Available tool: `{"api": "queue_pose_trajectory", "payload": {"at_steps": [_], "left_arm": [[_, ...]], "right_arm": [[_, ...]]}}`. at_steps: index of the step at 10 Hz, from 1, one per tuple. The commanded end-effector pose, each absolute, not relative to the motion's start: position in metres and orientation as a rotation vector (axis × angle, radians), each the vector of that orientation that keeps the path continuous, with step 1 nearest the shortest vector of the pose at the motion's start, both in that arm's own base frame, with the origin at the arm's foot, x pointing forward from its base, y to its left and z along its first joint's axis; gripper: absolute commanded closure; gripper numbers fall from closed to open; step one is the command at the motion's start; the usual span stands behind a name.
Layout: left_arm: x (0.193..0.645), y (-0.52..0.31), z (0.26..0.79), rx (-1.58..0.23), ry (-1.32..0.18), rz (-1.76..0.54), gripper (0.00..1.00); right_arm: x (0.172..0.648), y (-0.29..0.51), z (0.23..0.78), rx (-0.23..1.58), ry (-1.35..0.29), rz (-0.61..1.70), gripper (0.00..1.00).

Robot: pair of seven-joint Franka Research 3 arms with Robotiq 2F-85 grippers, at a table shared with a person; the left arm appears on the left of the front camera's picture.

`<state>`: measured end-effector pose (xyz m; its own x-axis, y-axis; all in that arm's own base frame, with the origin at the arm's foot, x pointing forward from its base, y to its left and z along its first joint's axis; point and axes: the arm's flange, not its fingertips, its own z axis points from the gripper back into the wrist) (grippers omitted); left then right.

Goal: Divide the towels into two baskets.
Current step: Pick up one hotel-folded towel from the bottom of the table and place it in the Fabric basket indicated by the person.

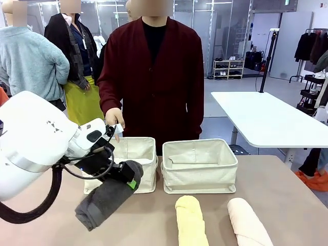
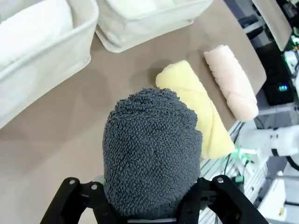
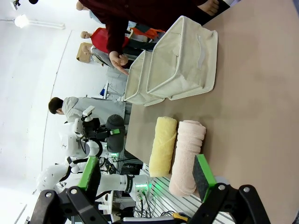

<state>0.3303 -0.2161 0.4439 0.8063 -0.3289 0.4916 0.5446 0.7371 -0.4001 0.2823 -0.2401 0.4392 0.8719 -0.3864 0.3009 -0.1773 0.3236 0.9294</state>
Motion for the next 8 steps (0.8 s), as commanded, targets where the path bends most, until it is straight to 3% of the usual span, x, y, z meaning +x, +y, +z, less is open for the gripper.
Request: {"api": "queue_pose_trajectory", "payload": {"at_steps": [1, 8], "left_arm": [[0.349, -0.210, 0.482, -0.507, -0.489, -0.672, 0.64], [0.510, -0.232, 0.526, -0.242, -0.361, -1.200, 0.64]], "right_arm": [[0.279, -0.240, 0.442, 1.252, -0.534, -0.135, 0.00], [0.279, -0.240, 0.442, 1.252, -0.534, -0.135, 0.00]]}}
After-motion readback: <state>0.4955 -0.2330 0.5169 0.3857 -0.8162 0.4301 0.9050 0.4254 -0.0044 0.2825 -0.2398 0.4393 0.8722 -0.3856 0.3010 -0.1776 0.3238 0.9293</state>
